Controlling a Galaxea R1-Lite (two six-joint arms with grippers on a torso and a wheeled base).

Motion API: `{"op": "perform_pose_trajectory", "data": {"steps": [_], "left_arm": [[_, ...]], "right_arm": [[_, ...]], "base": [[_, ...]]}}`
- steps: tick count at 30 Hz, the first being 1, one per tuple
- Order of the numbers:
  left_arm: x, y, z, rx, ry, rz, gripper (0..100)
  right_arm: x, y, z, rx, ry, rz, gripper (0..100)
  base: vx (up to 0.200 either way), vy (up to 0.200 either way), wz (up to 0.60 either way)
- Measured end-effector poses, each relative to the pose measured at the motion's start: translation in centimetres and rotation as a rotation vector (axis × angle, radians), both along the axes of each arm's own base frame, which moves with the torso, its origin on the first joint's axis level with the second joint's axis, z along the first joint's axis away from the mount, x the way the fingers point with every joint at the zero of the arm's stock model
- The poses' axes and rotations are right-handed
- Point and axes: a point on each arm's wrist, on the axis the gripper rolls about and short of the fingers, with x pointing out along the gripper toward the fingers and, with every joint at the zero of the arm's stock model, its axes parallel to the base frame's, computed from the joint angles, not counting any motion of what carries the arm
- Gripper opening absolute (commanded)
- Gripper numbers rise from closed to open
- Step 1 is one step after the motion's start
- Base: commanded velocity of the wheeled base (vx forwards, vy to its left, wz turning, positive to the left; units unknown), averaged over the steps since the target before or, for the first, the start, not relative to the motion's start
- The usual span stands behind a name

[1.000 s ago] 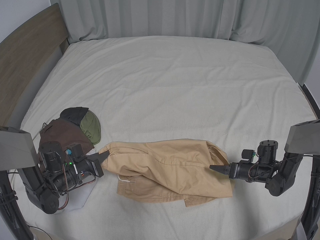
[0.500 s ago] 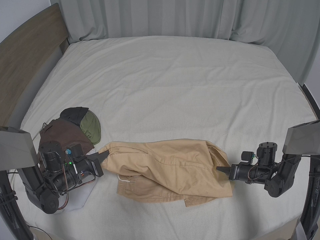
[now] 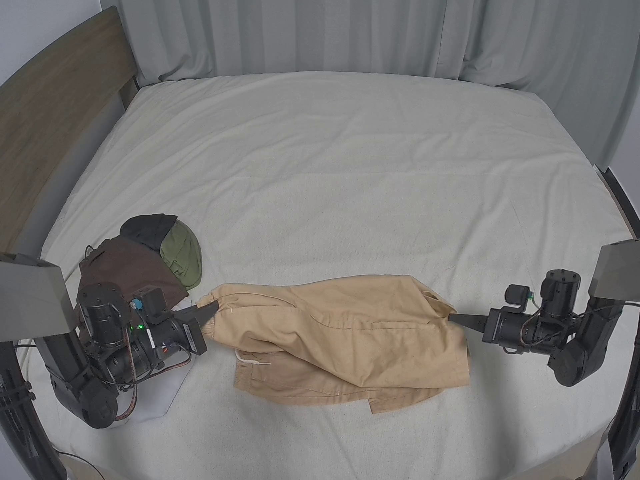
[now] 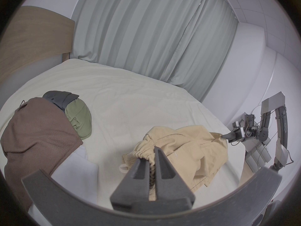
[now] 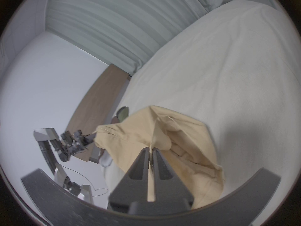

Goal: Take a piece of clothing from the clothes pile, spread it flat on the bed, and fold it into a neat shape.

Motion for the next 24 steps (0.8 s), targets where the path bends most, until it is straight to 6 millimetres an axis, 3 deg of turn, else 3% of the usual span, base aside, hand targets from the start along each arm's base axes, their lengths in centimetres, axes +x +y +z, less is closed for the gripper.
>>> {"op": "perform_pose_trajectory", "data": {"steps": [5,16,24], "left_arm": [[0.0,0.0,0.0,0.0,0.001,0.0,0],[0.0,0.1,0.0,0.0,0.001,0.002,0],[0.0,0.1,0.0,0.0,0.001,0.003,0]], "right_arm": [[-0.7,-0.3,1.6,0.054,-0.069,0.035,0],[-2.3,-0.7,3.0,0.114,-0.093,0.165,0],[-2.6,-1.3,3.8,0.125,-0.108,0.162,0]], "base": [[0.0,0.0,0.0],[0.0,0.0,0.0],[0.0,0.0,0.0]]}}
